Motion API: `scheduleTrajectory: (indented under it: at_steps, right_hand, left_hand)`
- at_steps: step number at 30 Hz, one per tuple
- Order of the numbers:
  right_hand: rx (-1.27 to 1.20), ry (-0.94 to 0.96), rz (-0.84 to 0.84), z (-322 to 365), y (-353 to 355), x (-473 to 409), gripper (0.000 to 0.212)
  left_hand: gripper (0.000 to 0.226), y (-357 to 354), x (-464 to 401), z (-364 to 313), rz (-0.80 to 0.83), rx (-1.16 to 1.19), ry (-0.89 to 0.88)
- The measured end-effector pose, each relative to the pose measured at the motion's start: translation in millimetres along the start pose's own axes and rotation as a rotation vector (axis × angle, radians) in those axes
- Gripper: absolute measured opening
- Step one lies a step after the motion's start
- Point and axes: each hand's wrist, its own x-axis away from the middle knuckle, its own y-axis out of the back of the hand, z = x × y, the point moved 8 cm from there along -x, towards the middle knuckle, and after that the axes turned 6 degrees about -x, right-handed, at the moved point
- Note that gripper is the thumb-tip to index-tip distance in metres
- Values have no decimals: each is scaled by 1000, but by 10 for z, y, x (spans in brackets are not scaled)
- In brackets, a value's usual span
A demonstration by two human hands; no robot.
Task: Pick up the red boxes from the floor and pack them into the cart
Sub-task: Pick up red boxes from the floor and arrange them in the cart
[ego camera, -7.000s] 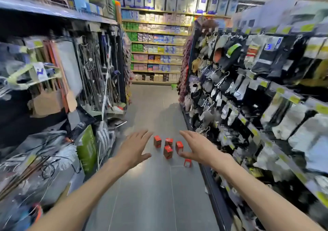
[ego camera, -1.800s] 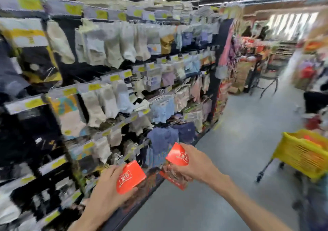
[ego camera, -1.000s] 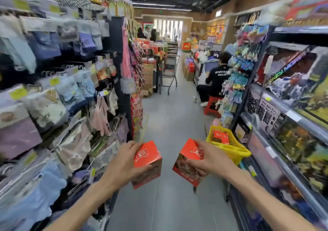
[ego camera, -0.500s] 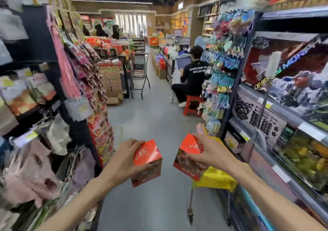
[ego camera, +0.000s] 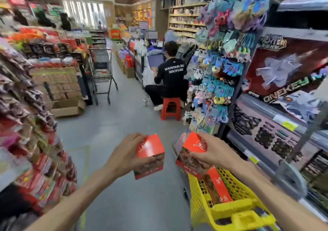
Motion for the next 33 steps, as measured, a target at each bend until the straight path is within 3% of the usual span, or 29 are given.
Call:
scheduleTrajectory:
  at_steps: [7, 17, 24, 33]
  right_hand:
    - [-3, -235, -113, -582, 159, -880, 87]
    - [47, -605, -253, -1926, 361, -1103, 93]
    - [20, -887, -308, -2635, 291, -876, 98]
    - [-109, -1250, -351, -3158, -354, -498, 111]
  left_hand:
    - [87, -498, -1706, 388, 141, -2, -244]
    - [85, -1747, -3322, -341, 277, 97, -680]
    - [90, -2715, -3894, -981, 409, 91, -914]
    - [92, -4193, -3798, -1669, 642, 76, -1157]
